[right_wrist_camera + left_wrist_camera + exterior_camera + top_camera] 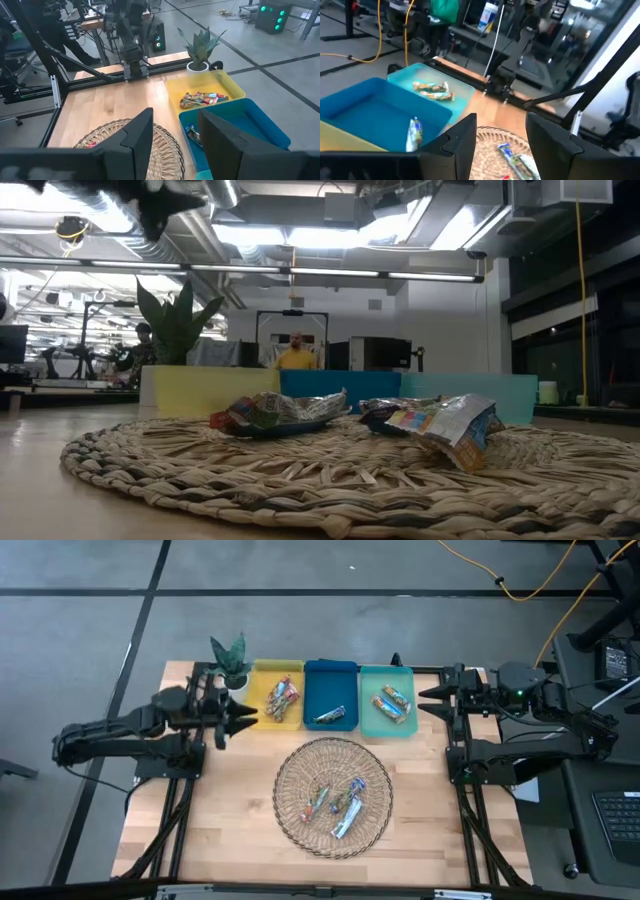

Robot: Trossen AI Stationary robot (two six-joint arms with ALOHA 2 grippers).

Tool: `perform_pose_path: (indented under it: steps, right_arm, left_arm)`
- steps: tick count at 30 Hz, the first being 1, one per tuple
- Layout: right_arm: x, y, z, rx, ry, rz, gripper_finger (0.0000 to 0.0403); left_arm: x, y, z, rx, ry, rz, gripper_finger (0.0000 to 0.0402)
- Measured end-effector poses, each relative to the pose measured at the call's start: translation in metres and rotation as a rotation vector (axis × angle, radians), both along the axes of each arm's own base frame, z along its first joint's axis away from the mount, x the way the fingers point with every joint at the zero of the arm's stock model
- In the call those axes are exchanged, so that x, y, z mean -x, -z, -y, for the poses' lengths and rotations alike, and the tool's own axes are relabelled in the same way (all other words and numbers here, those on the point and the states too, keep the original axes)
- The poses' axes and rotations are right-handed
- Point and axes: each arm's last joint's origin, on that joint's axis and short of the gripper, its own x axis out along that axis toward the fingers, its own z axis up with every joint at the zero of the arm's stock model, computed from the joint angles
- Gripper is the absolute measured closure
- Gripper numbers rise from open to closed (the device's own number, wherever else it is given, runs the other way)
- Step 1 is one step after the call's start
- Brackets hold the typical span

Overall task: Pick and place Granola Bars by type
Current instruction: Put the blue granola bar into the blue bin

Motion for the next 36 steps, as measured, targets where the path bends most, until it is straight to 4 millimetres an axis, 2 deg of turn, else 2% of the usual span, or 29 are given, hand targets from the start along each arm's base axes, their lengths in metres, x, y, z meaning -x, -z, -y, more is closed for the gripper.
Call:
perform_pose_path:
  steps: [6,11,18,22,28,31,36]
  right_arm:
    - [0.0,0.0,0.0,0.008,-0.001,-0.002,0.0246]
    - [0.0,0.0,0.0,0.027,-0.004,-0.005,0.0246]
    - [0.0,0.0,0.001,0.04,0.035,-0.008,0.0246]
    - [0.0,0.0,0.001,0.043,0.041,-0.009,0.0246]
    - [0.0,0.0,0.002,0.054,0.041,-0.011,0.0246]
    - [0.0,0.0,0.002,0.056,0.04,-0.012,0.0246]
    - [0.0,0.0,0.002,0.06,0.039,-0.013,0.0246]
  left_arm:
    - [0.022,0.047,0.01,0.101,0.016,0.1,0.024]
    - [0.033,0.07,0.016,0.102,0.013,0.213,0.0246]
    - [0.031,0.101,0.021,0.083,0.055,0.27,0.0256]
    - [0.027,0.113,0.024,0.078,0.098,0.294,0.0258]
    - [0.027,0.111,0.03,-0.074,0.18,0.302,0.0259]
    - [0.027,0.115,0.031,-0.171,0.194,0.258,0.0259]
    - [0.026,0.123,0.031,-0.231,0.197,0.172,0.0259]
